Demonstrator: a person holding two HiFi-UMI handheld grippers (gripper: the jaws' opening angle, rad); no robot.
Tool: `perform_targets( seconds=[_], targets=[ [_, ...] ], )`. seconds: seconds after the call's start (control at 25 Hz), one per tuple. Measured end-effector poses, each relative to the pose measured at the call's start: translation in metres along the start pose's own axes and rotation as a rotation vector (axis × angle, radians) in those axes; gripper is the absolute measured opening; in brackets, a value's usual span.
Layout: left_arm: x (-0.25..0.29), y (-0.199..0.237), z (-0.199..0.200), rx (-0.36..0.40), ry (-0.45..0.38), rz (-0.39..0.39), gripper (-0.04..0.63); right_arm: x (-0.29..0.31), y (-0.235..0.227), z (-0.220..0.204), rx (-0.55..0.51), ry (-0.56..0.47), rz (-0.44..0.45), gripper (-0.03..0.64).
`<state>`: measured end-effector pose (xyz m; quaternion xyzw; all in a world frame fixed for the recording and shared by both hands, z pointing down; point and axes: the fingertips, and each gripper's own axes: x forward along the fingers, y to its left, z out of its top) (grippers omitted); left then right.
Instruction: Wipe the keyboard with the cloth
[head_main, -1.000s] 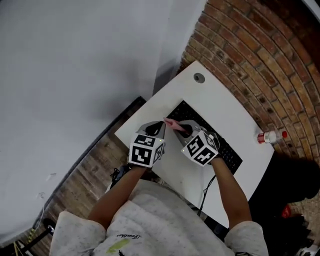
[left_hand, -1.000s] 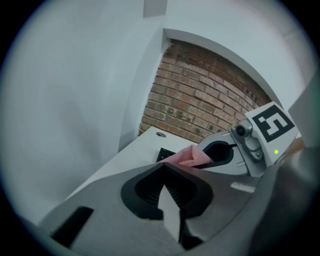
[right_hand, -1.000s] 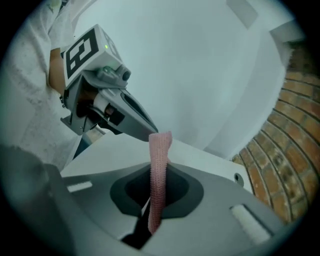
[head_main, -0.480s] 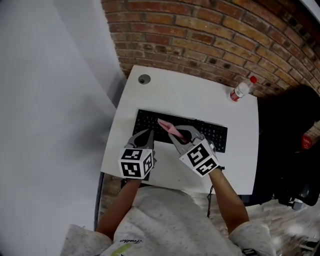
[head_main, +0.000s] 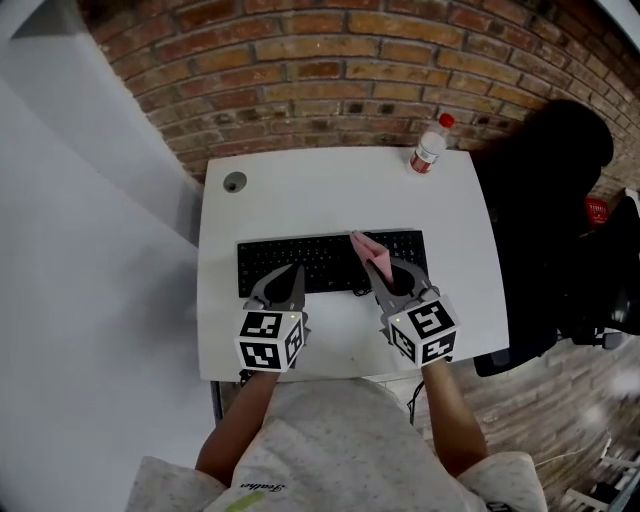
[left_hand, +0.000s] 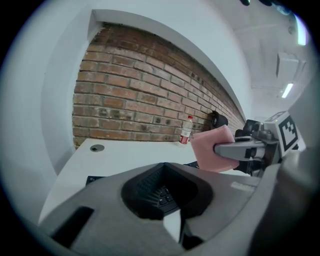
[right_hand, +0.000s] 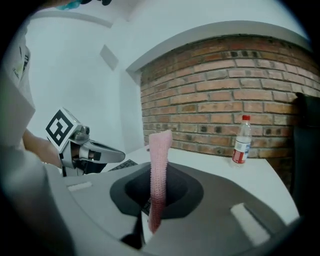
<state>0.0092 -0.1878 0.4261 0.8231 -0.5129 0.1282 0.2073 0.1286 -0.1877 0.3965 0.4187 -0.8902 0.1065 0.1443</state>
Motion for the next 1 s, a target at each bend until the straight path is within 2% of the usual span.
perform_targets(
  seconds=[0.28, 1.0],
  targets=[
    [0.004, -0.015, -0.003, 0.022, -0.002, -0.045, -0.006, -0.024, -0.011, -0.016, 0.096, -0.031, -0.101, 0.02],
    [-0.002, -0.025, -0.021, 0.007, 0.034, -0.036, -0.006, -0.023, -0.002, -0.022, 0.107, -0.037, -0.057, 0.02]
  ],
)
